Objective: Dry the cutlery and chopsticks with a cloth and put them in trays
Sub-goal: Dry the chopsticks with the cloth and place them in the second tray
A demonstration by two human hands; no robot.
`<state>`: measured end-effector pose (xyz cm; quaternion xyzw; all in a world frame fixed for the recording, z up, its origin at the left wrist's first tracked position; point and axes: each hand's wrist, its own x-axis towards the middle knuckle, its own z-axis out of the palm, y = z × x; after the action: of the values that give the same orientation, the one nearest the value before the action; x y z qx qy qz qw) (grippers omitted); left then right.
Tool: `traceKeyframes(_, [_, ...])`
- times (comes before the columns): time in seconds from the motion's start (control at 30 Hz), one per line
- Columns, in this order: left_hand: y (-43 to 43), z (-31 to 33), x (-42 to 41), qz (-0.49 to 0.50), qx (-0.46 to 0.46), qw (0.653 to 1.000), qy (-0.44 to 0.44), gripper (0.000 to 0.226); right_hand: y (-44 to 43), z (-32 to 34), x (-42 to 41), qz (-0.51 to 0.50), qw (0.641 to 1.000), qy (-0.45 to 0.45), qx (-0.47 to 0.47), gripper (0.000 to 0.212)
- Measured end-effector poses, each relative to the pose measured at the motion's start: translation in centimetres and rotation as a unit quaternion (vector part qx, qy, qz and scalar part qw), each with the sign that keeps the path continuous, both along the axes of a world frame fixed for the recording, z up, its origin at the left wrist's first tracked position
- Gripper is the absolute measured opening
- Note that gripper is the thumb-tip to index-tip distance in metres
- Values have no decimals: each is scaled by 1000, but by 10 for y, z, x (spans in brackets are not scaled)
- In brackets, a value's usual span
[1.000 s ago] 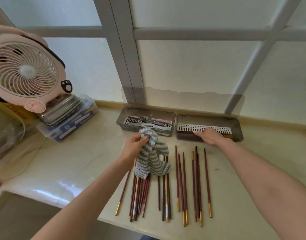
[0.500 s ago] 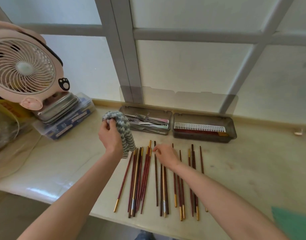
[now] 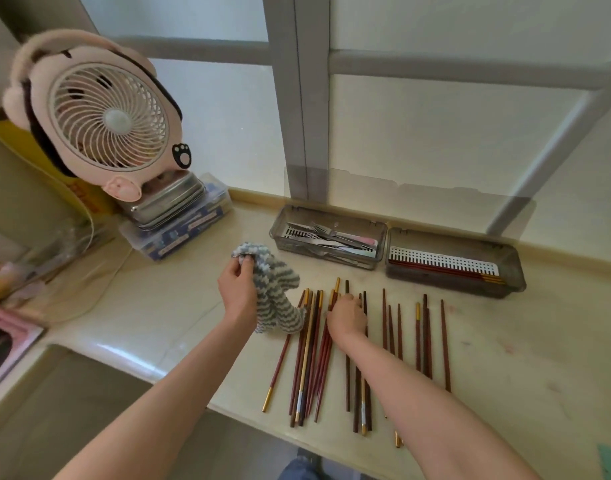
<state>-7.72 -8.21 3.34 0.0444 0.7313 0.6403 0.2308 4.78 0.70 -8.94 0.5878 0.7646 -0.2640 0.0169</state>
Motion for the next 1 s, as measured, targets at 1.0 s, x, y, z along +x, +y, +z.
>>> traceKeyframes(1.0, [35,10,42,-486,-99,868,8,22,55,121,36,-83,829,502,-232,24])
